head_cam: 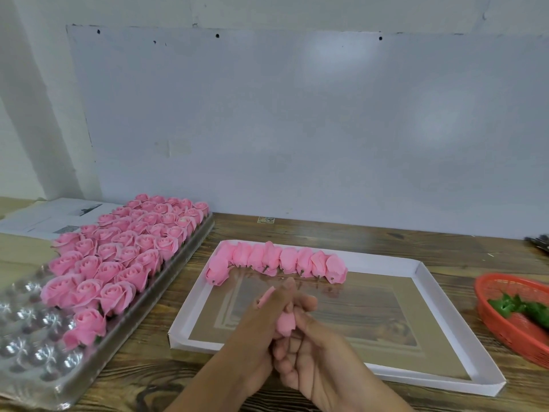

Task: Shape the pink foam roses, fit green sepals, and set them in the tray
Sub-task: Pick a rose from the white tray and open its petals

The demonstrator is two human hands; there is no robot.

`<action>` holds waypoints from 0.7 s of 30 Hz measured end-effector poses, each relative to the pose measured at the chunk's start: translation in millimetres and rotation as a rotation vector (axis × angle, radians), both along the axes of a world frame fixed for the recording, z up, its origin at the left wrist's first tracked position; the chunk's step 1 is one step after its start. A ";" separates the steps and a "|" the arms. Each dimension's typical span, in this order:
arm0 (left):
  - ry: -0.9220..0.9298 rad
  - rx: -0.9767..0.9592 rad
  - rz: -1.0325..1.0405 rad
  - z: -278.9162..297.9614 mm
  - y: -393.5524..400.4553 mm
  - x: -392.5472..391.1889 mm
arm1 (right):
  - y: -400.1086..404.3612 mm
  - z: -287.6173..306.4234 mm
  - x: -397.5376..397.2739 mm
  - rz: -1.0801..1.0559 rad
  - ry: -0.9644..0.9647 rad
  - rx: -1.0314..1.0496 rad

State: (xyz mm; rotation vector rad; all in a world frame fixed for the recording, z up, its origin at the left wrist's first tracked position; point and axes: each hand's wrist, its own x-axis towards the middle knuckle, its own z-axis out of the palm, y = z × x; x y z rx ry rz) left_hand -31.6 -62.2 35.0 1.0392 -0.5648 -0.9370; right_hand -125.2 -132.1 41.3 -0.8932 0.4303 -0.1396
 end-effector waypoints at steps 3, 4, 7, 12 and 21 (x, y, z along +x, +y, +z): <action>0.020 0.043 0.038 -0.6 -3.1 2.1 | 3.7 0.4 4.1 -0.127 0.015 -0.158; 0.014 0.047 0.042 -1.5 -4.3 3.0 | 3.8 -2.8 5.4 -0.195 0.001 -0.259; -0.020 0.020 0.062 -1.6 -5.6 1.7 | 4.0 -9.3 4.3 -0.325 -0.036 -0.534; -0.114 0.005 0.034 0.6 -4.7 0.8 | 0.9 -9.7 3.9 -0.305 -0.085 -0.523; -0.718 -0.025 0.298 1.8 -2.9 3.8 | -3.9 -4.0 3.0 -0.185 0.053 -0.350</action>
